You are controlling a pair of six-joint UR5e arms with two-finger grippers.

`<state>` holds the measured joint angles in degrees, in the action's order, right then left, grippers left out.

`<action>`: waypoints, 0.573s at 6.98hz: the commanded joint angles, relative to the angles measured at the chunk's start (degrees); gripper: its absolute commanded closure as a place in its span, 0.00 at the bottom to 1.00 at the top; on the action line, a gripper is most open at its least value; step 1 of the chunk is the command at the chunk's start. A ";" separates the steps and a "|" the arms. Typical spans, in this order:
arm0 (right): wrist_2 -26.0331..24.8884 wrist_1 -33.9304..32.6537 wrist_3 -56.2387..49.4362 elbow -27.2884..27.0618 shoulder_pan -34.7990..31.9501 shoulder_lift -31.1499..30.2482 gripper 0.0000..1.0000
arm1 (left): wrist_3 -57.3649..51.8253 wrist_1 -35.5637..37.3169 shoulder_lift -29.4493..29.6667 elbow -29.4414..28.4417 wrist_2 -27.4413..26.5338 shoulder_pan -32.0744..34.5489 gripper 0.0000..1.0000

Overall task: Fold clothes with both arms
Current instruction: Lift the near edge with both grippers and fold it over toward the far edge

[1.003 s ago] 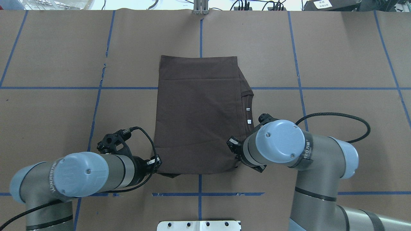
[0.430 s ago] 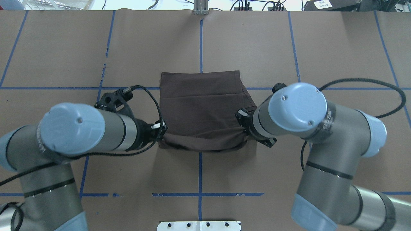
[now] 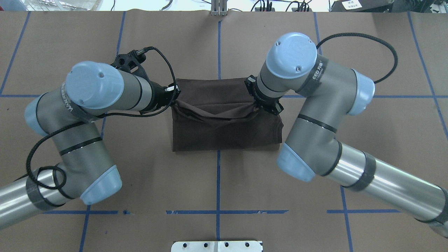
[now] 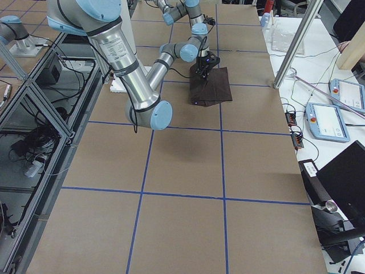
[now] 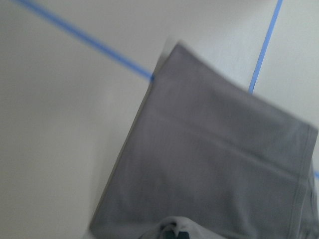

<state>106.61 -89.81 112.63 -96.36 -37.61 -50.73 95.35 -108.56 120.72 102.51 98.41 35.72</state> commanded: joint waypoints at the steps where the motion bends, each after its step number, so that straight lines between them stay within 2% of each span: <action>1: 4.46 10.86 -6.41 18.93 -5.34 6.93 0.89 | -3.13 -11.99 4.84 -16.47 -0.05 4.08 1.00; 2: 5.61 13.23 -13.94 28.15 -7.28 11.49 0.31 | -8.28 -18.47 8.71 -28.73 -0.49 5.67 0.50; 3: 5.45 22.56 -18.28 37.64 -9.13 14.93 0.00 | -13.21 -25.06 9.44 -34.43 -0.49 8.55 0.01; 4: 8.32 23.87 -23.54 40.25 -13.41 16.62 0.00 | -17.52 -25.47 9.36 -33.87 0.29 12.50 0.00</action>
<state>112.58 -70.18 95.39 -62.34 -46.90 -37.09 83.28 -130.72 129.37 71.70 98.14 44.08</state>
